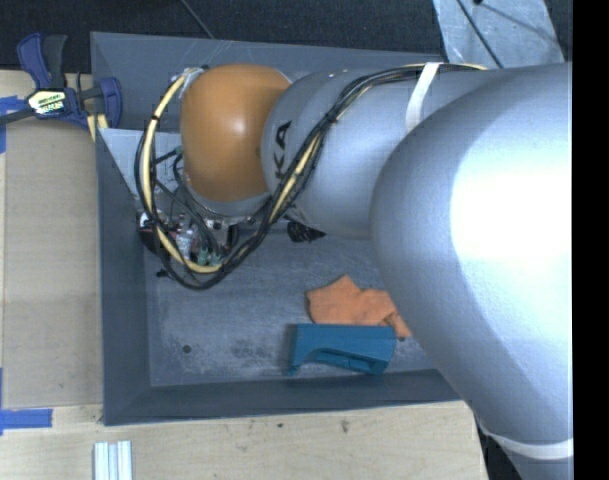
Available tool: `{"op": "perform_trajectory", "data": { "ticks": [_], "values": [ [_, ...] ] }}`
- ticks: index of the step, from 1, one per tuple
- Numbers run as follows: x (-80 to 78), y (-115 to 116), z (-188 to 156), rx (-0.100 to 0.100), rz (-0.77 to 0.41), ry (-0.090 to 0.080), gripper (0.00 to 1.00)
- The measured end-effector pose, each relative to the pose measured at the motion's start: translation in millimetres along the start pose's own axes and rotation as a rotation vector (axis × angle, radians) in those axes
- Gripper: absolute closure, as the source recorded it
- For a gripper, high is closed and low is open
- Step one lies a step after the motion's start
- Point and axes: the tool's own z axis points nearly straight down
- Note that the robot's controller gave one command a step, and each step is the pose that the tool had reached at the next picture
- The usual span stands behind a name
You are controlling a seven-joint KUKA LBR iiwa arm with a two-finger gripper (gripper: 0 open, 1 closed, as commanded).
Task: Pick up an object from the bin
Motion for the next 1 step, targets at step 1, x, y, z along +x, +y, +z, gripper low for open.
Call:
{"op": "perform_trajectory", "data": {
  "ticks": [1],
  "values": [
    [0.0, -0.2, -6.9, -0.001, 0.001, -0.002, 1.0]
  ]
}}
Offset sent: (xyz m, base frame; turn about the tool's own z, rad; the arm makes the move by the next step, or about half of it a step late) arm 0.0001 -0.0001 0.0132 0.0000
